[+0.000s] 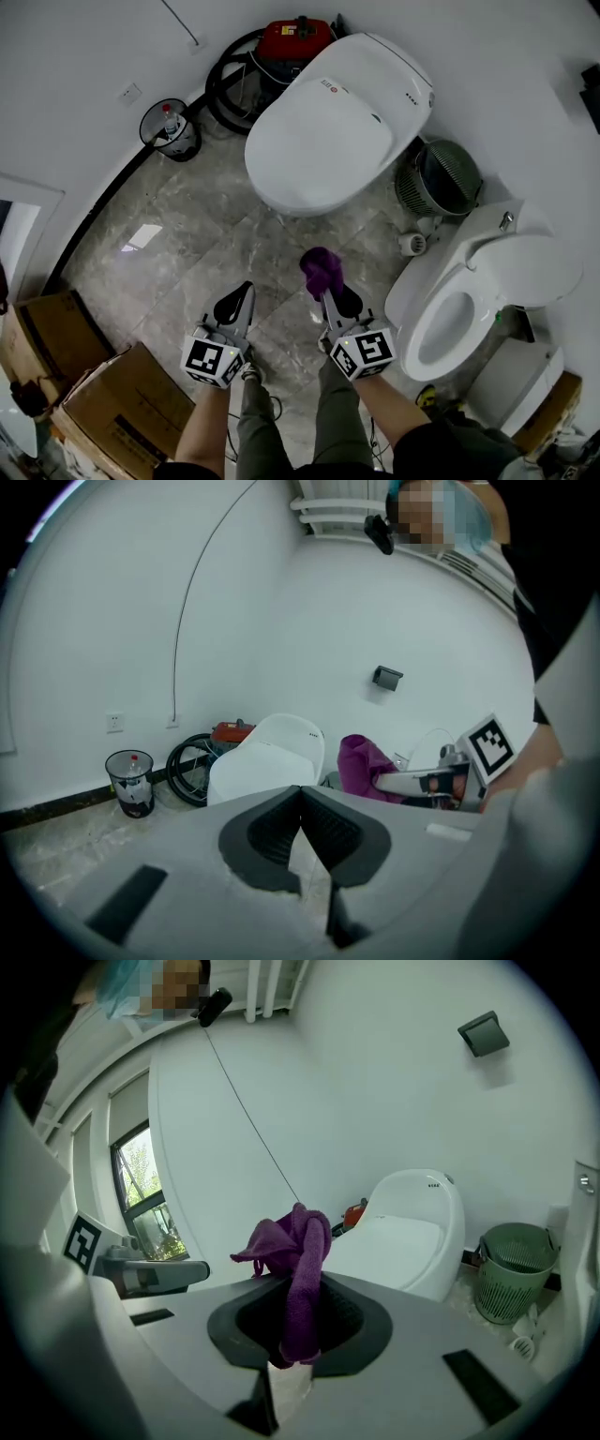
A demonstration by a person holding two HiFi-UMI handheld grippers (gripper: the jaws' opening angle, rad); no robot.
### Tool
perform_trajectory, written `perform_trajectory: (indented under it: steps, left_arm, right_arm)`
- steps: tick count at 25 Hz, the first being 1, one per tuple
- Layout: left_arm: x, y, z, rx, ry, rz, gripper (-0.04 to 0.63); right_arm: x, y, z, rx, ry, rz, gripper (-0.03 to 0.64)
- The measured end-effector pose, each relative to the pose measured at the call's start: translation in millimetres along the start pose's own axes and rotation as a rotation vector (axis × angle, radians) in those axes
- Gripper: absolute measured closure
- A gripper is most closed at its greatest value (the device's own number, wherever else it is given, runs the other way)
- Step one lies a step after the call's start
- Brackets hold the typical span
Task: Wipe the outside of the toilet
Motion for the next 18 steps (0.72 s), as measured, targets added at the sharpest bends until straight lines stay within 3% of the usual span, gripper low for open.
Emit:
perform_trajectory:
  steps: [11,18]
  left_arm:
    - [-58.6,43.9,79.4,0.004,-0.013,0.006,0.589]
    - [-89.6,67.4,138.1,0.011,-0.064,-0.008,0.589]
  right_arm:
    - [-70.2,-31.1,82.3,0.023,-0.026,0.012,0.572]
    - [-116.8,-54.2,125.4,0.111,-0.094,-0.013,0.572]
Point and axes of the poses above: the fingertips, and each gripper's own axes: x backward along the fingers, y to its left, z out of its underside, the point moved 3 cm from there along x, backward along the fingers, and after that the axes turned 5 degrees about z, right-handed, at the moved point
